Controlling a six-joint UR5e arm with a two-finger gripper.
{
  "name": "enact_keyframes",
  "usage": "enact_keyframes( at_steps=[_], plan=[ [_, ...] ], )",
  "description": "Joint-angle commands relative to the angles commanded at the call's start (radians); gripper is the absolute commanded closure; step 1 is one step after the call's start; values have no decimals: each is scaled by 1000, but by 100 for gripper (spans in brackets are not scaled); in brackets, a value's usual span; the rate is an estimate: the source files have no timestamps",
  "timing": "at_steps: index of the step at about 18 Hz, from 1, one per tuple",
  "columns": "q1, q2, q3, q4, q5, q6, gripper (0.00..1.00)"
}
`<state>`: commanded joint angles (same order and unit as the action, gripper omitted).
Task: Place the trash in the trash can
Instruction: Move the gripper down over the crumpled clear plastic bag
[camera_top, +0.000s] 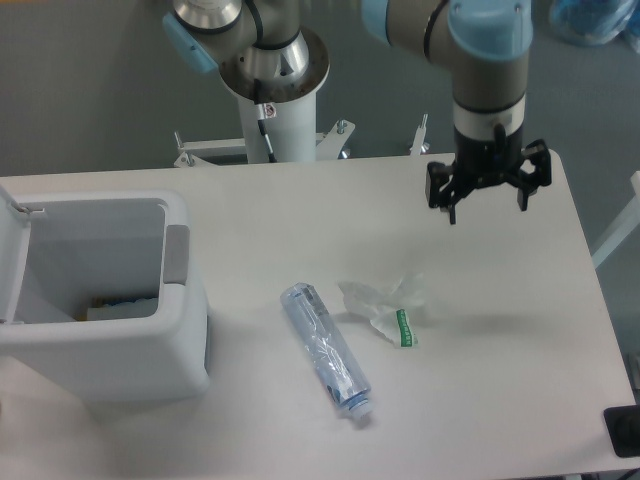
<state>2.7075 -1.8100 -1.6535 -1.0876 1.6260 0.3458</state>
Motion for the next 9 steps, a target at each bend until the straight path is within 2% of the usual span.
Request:
enact_keyframes(
  at_steps=[2,4,7,9],
  plan=[
    [0,-46,23,2,-8,-167,0],
    [-18,-72,35,-2,-26,-266,0],
    [-37,-81,29,18,-28,-222,0],
    [-75,-77,12,78,-31,-83,0]
  ],
)
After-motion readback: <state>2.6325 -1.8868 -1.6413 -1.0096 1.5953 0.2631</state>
